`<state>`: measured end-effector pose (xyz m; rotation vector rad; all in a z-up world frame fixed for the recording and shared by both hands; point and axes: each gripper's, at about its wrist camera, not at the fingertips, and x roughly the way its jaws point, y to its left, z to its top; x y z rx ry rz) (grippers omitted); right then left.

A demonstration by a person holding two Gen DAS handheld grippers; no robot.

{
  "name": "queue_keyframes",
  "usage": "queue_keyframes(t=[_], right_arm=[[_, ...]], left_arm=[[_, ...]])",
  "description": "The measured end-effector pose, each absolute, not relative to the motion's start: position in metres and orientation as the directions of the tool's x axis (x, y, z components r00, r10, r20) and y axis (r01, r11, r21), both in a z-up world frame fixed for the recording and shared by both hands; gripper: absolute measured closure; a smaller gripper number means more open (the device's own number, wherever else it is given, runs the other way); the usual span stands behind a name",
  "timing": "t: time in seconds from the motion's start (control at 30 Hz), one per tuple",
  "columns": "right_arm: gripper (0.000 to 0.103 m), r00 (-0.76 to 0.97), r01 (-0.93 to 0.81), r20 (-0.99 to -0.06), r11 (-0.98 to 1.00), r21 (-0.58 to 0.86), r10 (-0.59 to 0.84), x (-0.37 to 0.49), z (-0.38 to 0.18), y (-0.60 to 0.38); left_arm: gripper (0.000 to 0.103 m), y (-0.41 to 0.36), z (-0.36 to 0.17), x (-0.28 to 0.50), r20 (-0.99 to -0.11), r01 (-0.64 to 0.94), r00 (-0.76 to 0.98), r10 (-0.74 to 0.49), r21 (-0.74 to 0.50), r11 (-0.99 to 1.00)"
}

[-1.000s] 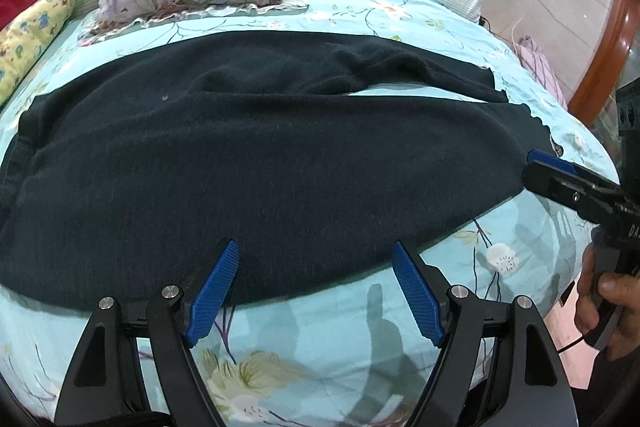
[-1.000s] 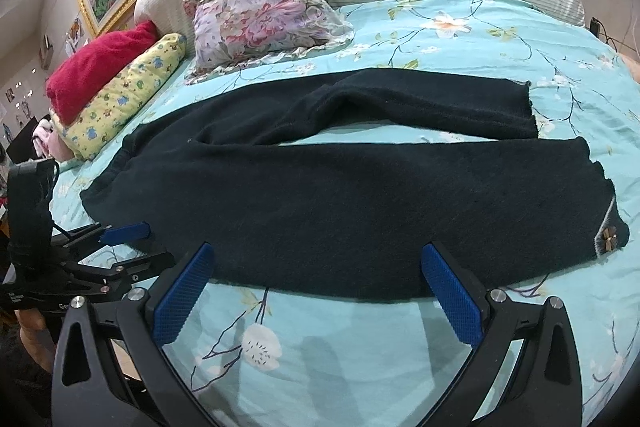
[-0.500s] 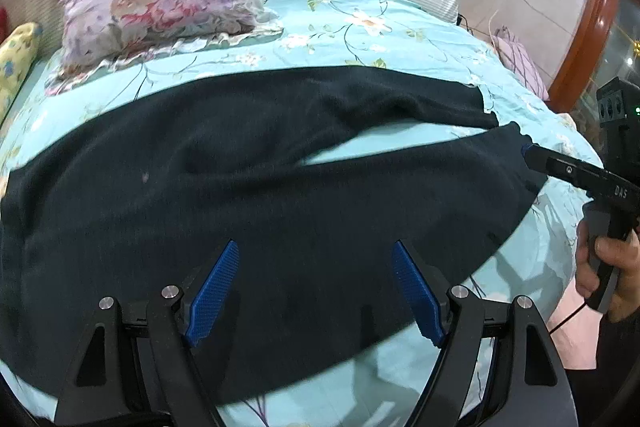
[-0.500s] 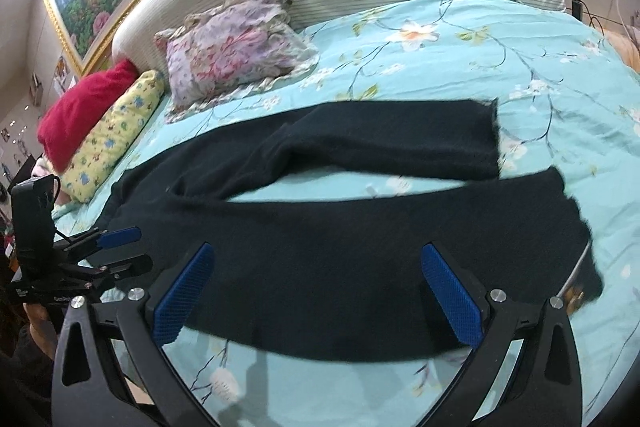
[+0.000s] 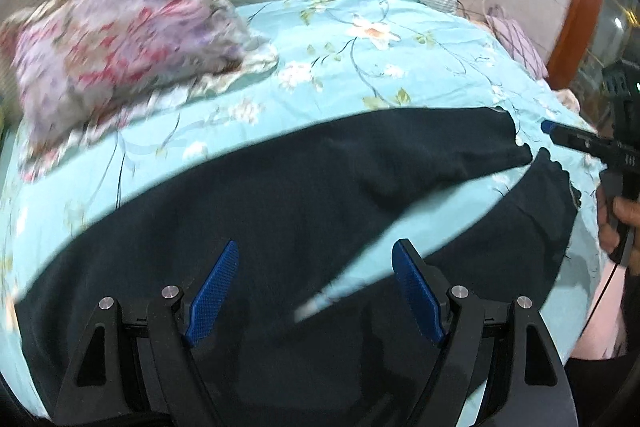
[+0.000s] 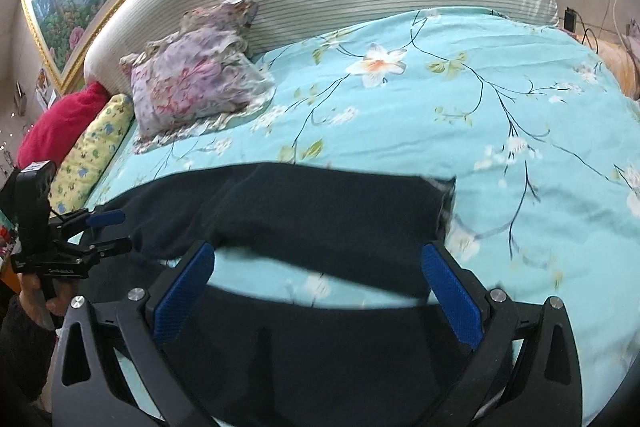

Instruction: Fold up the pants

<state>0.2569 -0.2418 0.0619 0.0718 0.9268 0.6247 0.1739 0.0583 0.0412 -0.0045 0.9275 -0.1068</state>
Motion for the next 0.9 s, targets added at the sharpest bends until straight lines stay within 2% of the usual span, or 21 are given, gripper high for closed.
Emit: queue_keyframes(t=[0.23,0.37,0.5,0.7,0.8,0.83,0.87,0.9], right_arm=[[0.001,0.422,-0.454,-0.772,0.848,0.274,0.475,0.31,0.053,-0.249],[0.013,0.369,-0.432,-0.802,0.85,0.3,0.47,0.336,0.039,-0.256],[0.014,0.329,-0.42,-0.824,0.853,0.31,0.462,0.355,0.028,-0.258],[0.022,0.291,-0.437,-0.834,0.84,0.321,0.47,0.366,0.017,-0.25],[0.028,0.282,-0.432,-0.836,0.84,0.327,0.47,0.37,0.012,-0.249],[0.032,0.282,-0.431,-0.836,0.84,0.328,0.471,0.371,0.012,-0.249],[0.041,0.281,-0.434,-0.834,0.838,0.33,0.474,0.37,0.012,-0.249],[0.044,0.28,-0.437,-0.834,0.837,0.33,0.475,0.37,0.013,-0.249]], left_arm=[[0.023,0.064,0.034,0.238,-0.822,0.212,0.56,-0.107,0.018,0.977],[0.023,0.074,0.026,0.273,-0.841,0.253,0.518,-0.155,-0.022,0.967],[0.023,0.068,0.016,0.301,-0.87,0.314,0.462,-0.174,-0.023,0.949],[0.023,0.042,-0.007,0.332,-0.912,0.401,0.388,-0.135,0.035,0.916],[0.022,0.04,-0.022,0.347,-0.934,0.395,0.341,-0.107,0.039,0.918],[0.022,0.042,-0.024,0.35,-0.939,0.386,0.322,-0.121,0.013,0.923],[0.023,0.045,-0.025,0.352,-0.94,0.376,0.311,-0.137,-0.01,0.927],[0.026,0.048,-0.025,0.352,-0.941,0.368,0.298,-0.162,-0.044,0.929]])
